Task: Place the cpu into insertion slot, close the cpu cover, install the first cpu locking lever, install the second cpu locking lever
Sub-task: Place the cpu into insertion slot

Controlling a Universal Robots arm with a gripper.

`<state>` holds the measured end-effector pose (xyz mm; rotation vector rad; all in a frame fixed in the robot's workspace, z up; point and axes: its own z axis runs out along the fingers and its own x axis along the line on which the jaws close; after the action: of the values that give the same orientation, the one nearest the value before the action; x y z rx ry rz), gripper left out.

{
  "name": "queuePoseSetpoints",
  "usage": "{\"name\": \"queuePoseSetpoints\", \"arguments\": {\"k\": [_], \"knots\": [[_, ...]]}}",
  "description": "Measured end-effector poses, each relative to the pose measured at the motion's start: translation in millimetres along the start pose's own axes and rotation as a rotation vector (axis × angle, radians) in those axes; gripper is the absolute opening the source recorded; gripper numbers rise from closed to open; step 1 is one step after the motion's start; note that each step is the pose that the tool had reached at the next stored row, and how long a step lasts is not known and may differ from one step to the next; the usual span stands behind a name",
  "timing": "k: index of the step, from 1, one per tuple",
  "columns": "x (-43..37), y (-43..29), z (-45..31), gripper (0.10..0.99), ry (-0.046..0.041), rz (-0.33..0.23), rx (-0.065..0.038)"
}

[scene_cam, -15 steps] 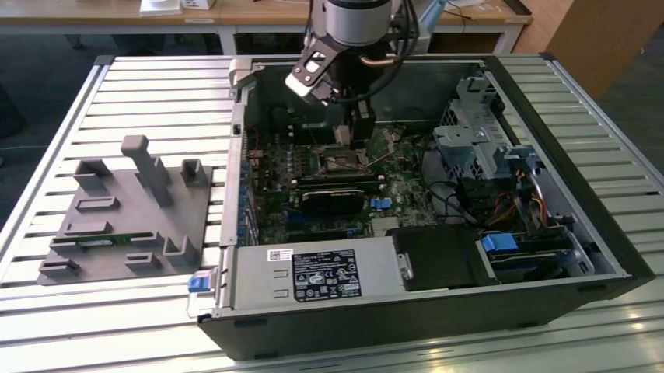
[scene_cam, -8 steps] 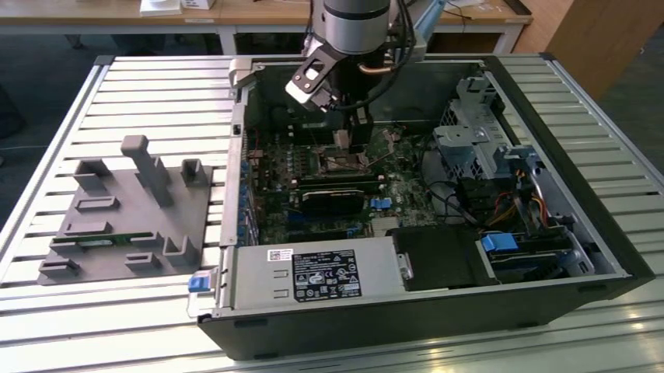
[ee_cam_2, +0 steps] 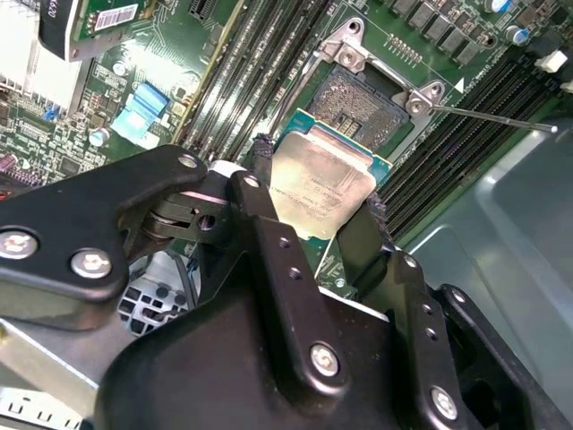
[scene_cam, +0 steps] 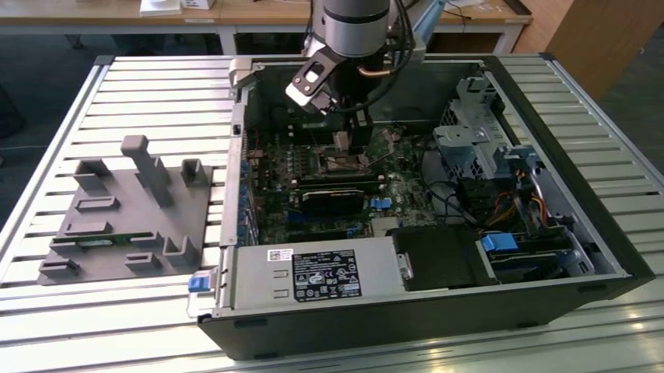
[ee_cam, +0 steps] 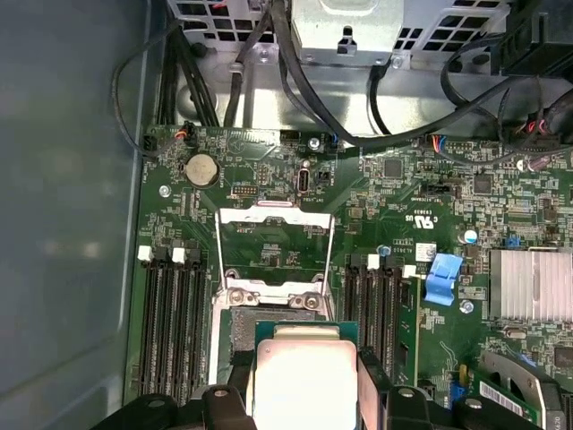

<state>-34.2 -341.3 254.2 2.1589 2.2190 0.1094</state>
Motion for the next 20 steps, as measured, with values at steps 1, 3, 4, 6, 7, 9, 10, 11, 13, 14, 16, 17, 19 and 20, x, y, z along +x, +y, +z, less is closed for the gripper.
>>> {"name": "queuePoseSetpoints", "arguments": {"k": [1, 3, 4, 6, 7, 9, 10, 11, 13, 14, 16, 17, 19, 20], "knots": [[0.0, 0.0, 0.4, 0.541, 0.0000, 0.000, 0.000], [0.0, -0.1, 1.2, 0.541, 0.0003, 0.000, 0.000], [0.0, -0.1, 1.7, 0.541, 0.0004, 0.000, 0.000], [-0.1, -0.2, 2.6, 0.541, 0.0004, 0.000, 0.000], [-0.1, -0.2, 3.0, 0.541, 0.0003, 0.000, 0.000], [-0.1, -0.3, 3.8, 0.541, 0.0003, 0.000, 0.000], [-0.1, -0.3, 4.1, 0.541, 0.0004, 0.000, 0.000], [-0.1, -0.4, 4.5, 0.541, 0.0003, 0.000, 0.000], [-0.1, -0.4, 4.7, 0.541, 0.0000, 0.000, 0.000], [-0.1, -0.4, 5.0, 0.541, 0.0003, 0.000, 0.000], [-0.1, -0.5, 5.7, 0.541, 0.0006, 0.000, 0.000], [-0.1, -0.5, 6.0, 0.541, 0.0005, 0.000, 0.000], [-0.1, -0.5, 6.7, 0.541, 0.0004, 0.000, 0.000], [-0.1, -0.6, 6.9, 0.541, 0.0003, 0.000, 0.000]]}}
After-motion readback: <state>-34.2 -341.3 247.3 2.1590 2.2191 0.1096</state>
